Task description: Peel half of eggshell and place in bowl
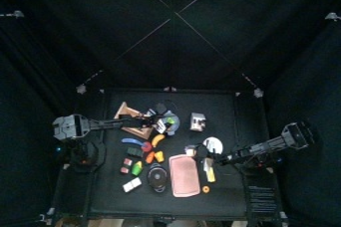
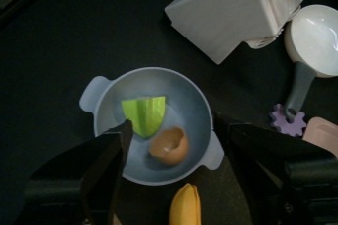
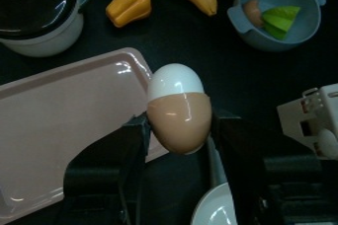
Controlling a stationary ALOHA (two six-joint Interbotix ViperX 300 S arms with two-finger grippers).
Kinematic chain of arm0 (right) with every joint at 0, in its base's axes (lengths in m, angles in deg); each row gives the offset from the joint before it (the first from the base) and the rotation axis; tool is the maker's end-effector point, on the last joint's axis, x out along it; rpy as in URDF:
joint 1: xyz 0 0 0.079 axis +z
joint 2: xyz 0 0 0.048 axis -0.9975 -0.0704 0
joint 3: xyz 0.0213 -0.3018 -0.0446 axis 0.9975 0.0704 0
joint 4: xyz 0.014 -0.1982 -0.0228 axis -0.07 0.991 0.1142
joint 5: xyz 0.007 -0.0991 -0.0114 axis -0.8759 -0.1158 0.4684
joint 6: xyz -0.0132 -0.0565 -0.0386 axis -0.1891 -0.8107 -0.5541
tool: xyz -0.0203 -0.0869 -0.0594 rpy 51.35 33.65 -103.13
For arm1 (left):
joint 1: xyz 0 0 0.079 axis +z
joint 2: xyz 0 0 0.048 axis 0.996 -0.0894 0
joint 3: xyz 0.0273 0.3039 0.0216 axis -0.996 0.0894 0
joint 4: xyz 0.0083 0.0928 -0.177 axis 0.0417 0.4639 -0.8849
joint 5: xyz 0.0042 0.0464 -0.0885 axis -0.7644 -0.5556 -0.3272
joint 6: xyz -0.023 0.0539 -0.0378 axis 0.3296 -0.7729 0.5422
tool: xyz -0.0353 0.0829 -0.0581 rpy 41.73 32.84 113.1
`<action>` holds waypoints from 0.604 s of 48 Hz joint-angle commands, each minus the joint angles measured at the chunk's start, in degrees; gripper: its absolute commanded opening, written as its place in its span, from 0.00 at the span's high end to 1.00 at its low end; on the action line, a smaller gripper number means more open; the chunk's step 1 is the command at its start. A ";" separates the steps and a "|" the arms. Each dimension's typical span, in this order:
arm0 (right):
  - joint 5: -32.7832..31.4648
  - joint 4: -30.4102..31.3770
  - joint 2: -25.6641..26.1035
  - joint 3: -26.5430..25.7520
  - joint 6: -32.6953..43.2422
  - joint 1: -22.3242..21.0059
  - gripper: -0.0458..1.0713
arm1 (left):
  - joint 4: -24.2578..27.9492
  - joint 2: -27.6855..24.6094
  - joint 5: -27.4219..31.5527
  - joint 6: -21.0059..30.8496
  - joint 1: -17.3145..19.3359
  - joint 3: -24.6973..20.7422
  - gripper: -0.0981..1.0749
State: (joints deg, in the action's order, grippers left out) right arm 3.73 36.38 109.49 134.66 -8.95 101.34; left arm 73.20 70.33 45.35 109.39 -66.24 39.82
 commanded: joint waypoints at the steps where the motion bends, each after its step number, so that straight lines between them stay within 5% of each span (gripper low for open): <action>1: 0.00 0.00 0.62 -0.70 0.09 -0.09 0.39 | -0.18 0.35 -0.26 0.09 -0.09 -1.05 0.06; 29: 0.09 0.09 0.62 -0.70 0.09 -0.18 0.39 | -0.97 -0.18 -0.18 0.09 -0.09 -1.14 0.05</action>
State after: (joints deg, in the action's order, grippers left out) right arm 3.73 36.29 109.49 134.66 -8.86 101.34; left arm 72.23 69.81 45.26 109.30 -66.24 39.82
